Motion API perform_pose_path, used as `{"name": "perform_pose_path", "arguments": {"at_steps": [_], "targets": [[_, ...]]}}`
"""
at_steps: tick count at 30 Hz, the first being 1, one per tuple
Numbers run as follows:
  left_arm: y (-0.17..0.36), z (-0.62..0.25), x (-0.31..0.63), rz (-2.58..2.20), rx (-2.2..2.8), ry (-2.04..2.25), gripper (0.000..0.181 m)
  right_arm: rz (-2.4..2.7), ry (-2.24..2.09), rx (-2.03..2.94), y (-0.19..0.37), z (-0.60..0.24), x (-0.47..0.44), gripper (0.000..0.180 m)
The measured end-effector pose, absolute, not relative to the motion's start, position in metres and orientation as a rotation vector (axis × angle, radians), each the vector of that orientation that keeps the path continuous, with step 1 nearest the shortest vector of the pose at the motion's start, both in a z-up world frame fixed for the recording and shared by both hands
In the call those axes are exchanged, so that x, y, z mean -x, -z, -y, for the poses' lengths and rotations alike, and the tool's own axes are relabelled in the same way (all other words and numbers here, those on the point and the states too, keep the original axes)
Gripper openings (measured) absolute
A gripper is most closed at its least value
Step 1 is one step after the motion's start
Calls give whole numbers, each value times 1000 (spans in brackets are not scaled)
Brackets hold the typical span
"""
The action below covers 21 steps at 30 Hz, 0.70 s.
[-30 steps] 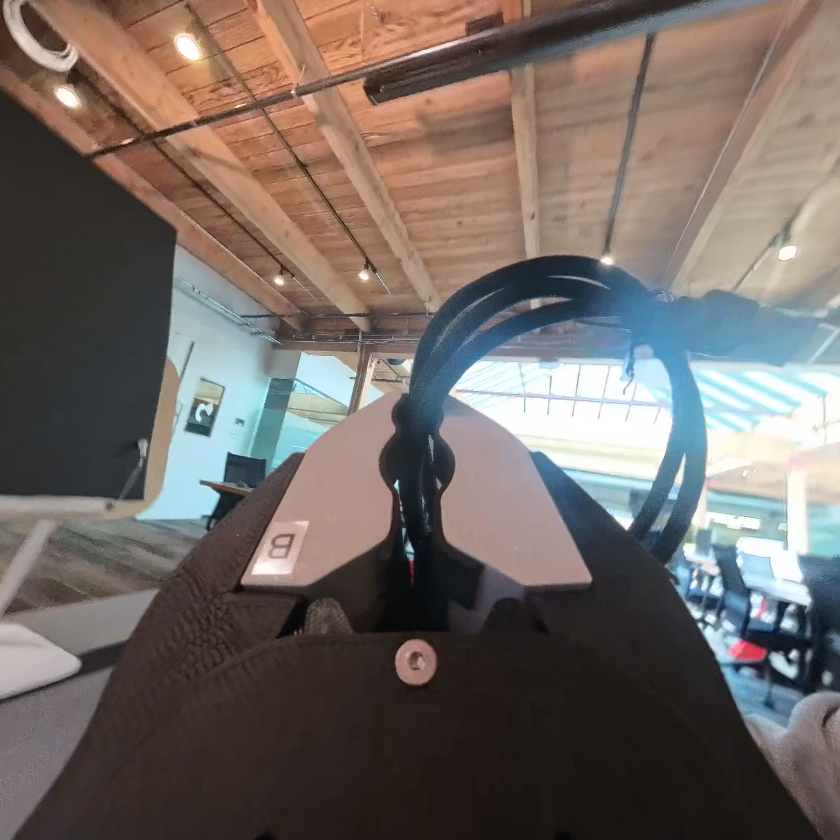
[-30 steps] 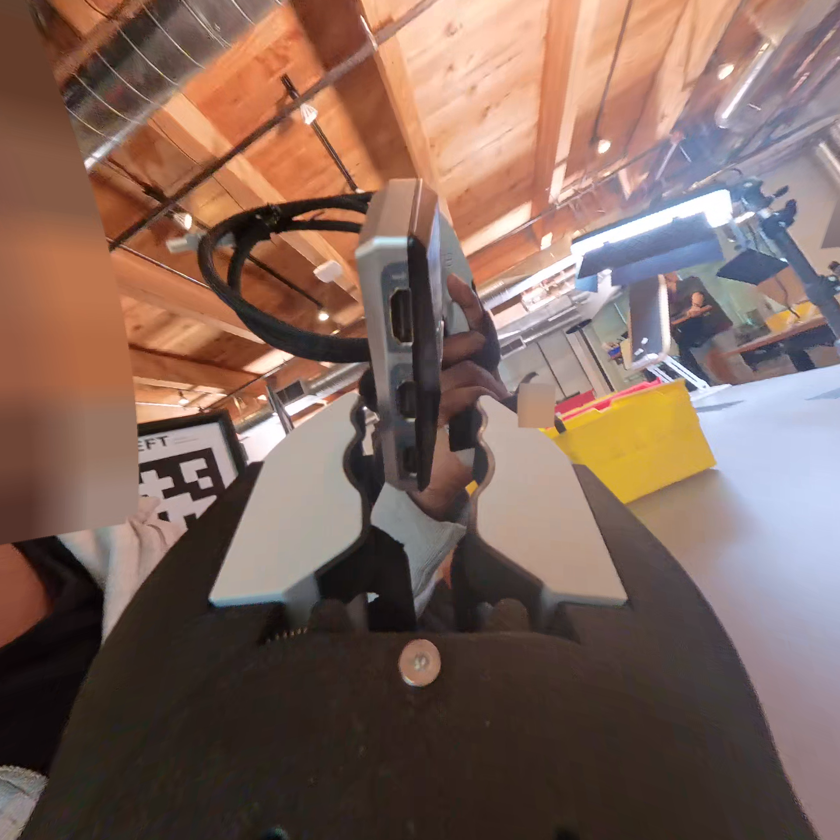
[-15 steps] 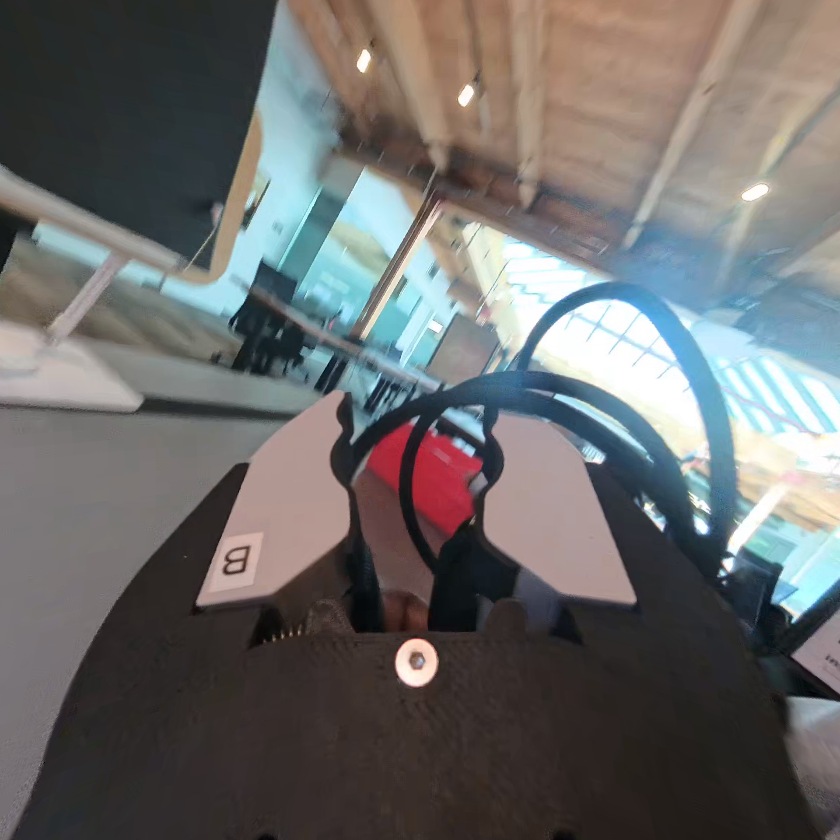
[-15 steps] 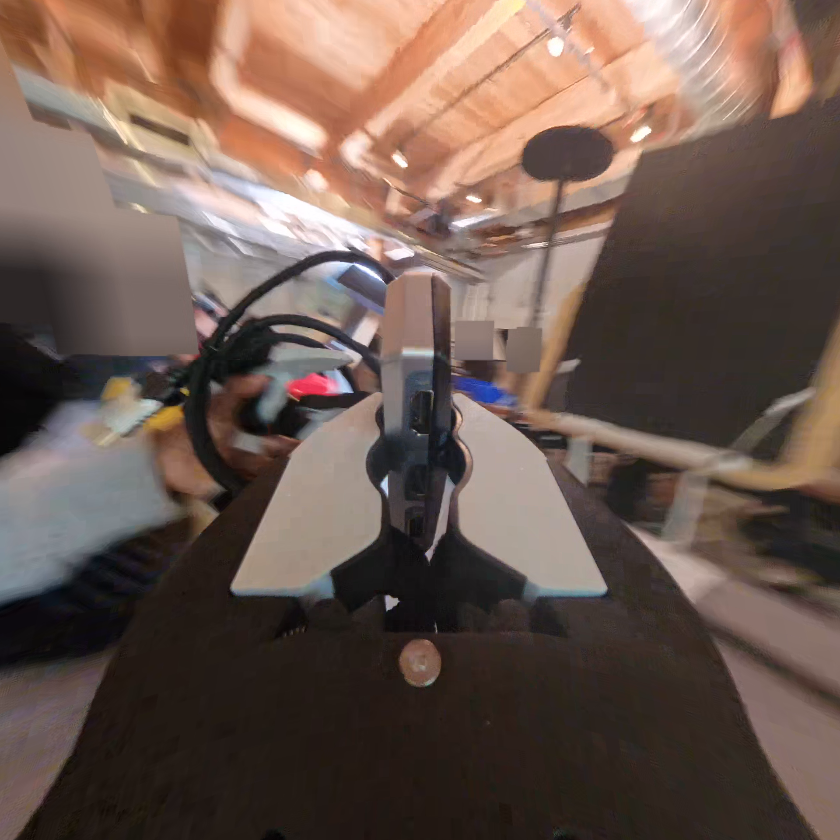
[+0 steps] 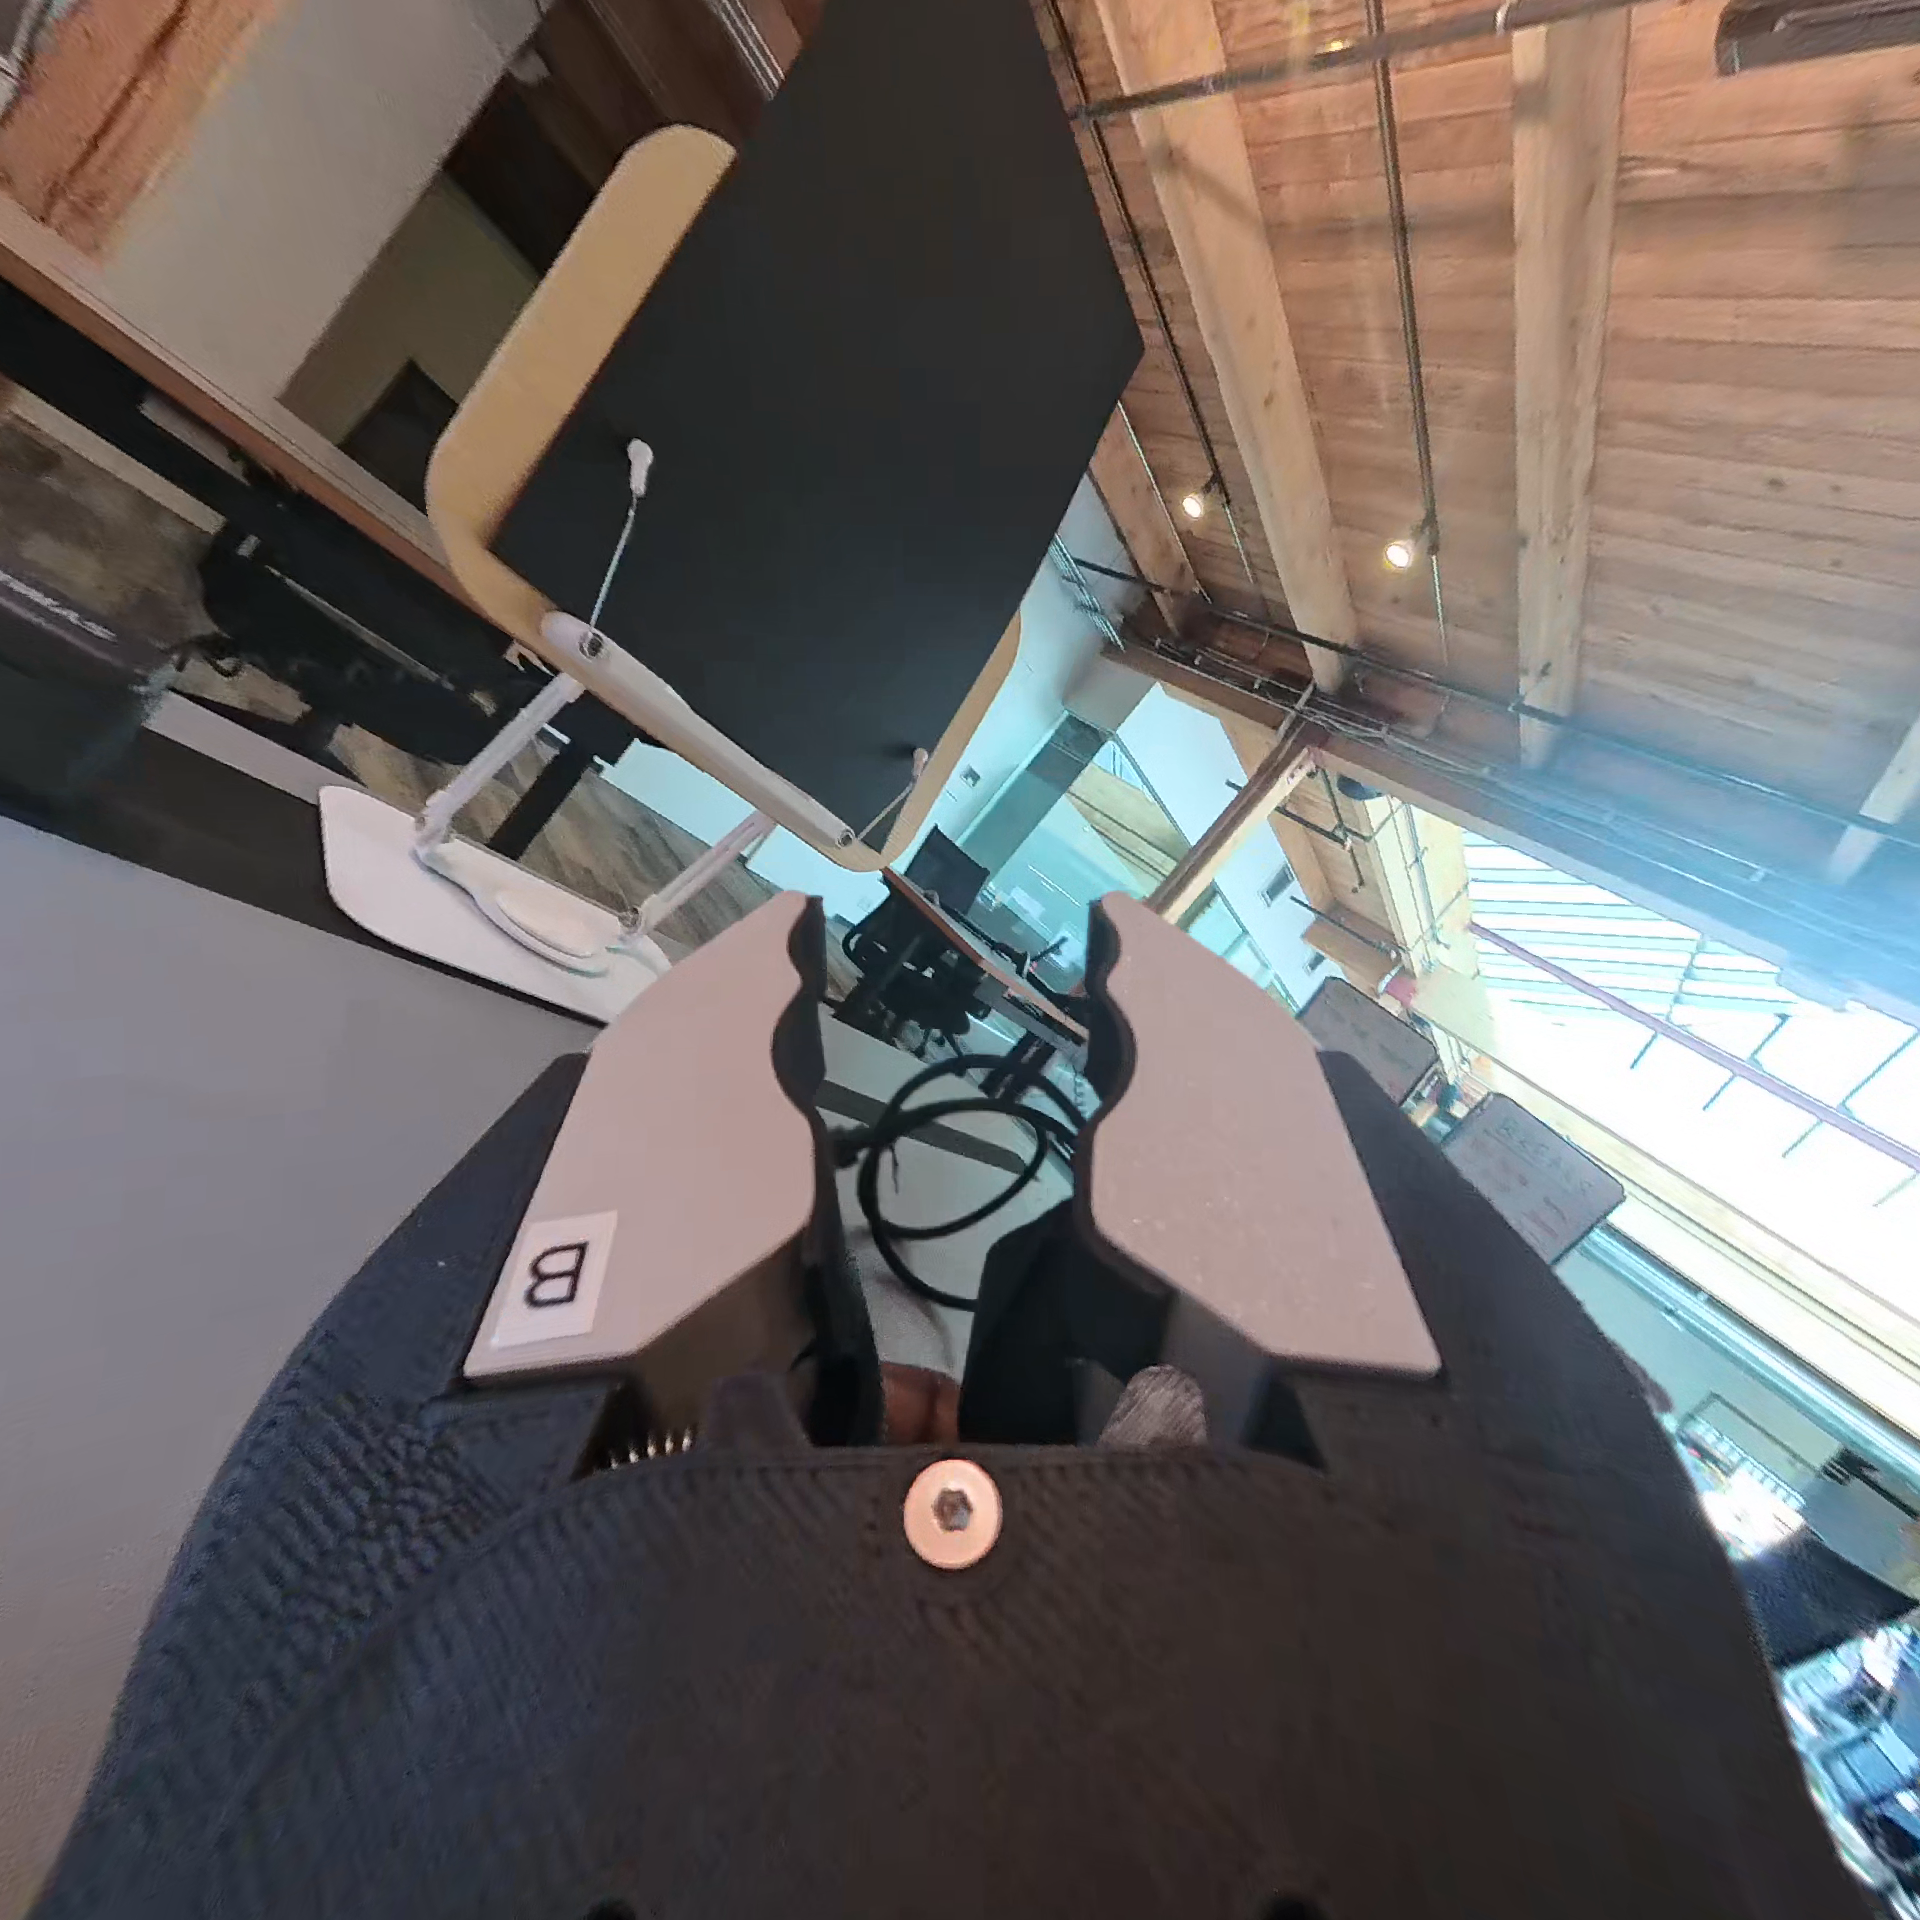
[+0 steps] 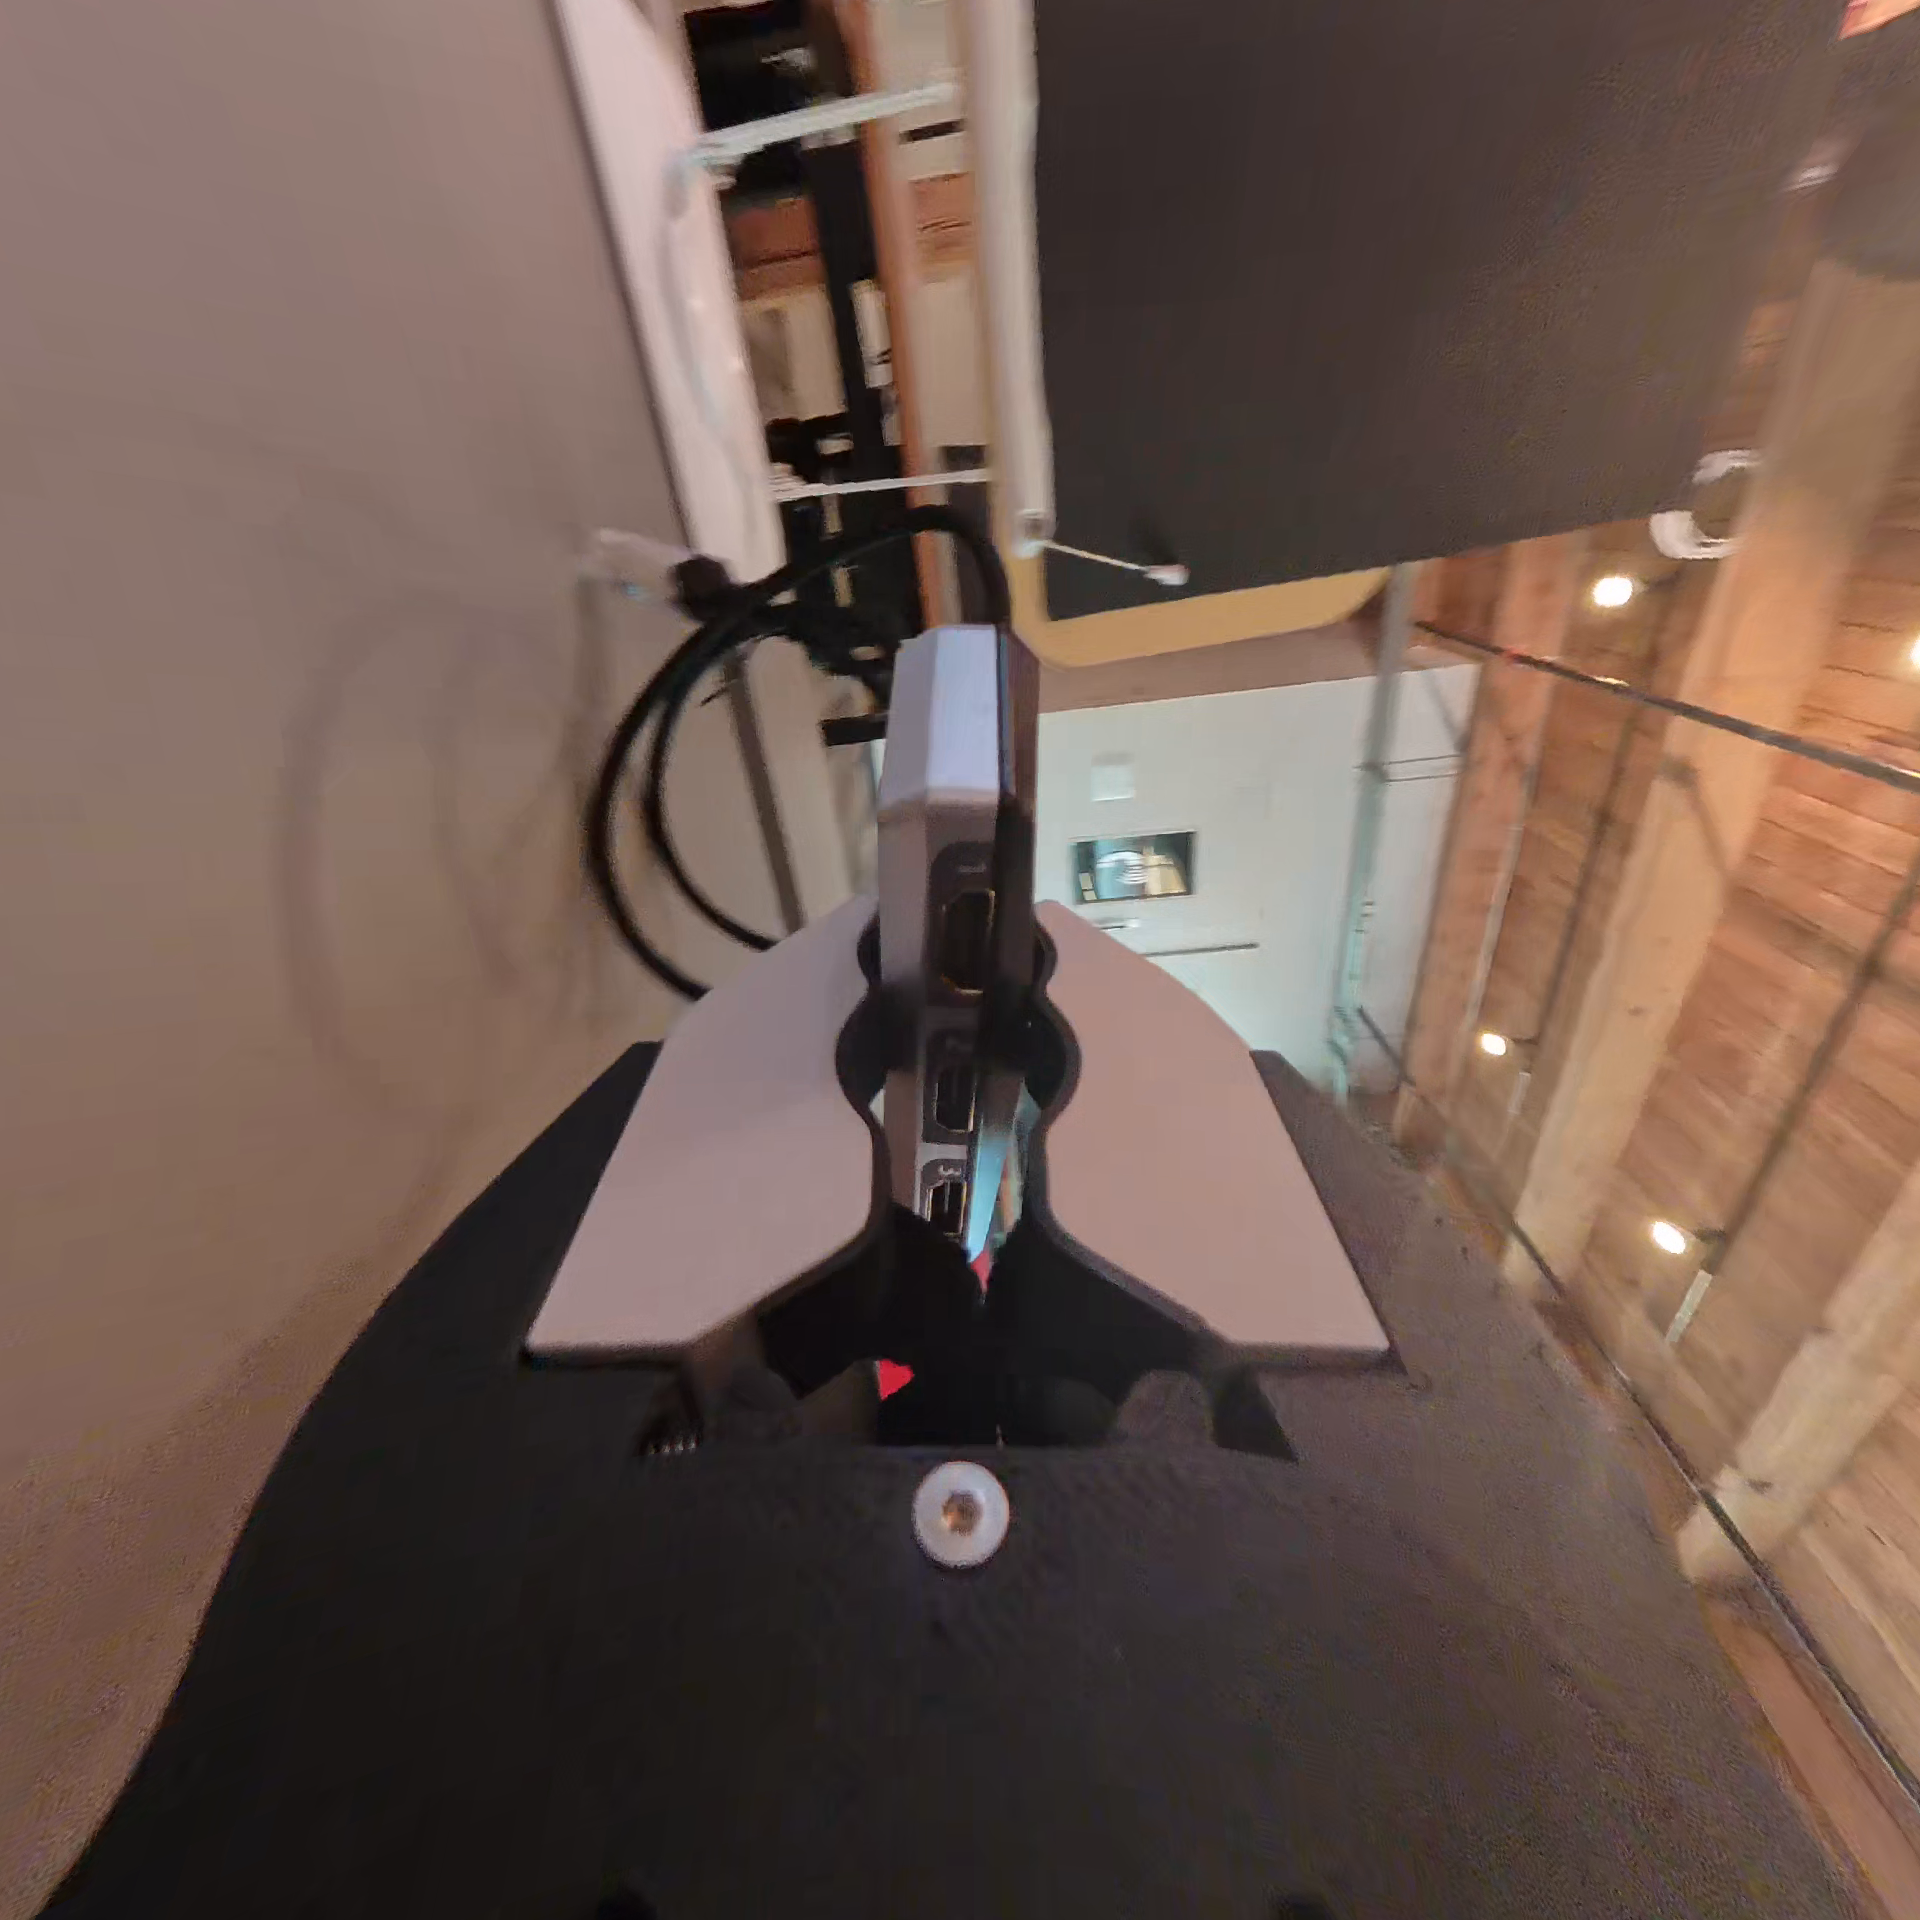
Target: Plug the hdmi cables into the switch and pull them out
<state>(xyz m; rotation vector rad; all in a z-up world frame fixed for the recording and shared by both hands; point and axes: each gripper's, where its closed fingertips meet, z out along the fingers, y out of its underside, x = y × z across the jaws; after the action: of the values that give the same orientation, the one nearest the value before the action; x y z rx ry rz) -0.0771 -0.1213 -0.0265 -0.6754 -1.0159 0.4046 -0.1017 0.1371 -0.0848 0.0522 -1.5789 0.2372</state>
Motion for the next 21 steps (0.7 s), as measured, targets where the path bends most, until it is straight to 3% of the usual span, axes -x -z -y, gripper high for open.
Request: {"name": "perform_pose_path", "arguments": {"at_steps": [7, 21], "targets": [[32, 112, 79, 1023, 784, -472, 46, 1964, -145, -217, 162, -97, 75, 22], [39, 92, 79, 1000, 913, -466, 45, 2155, -120, -346, 197, -84, 48, 32]]}}
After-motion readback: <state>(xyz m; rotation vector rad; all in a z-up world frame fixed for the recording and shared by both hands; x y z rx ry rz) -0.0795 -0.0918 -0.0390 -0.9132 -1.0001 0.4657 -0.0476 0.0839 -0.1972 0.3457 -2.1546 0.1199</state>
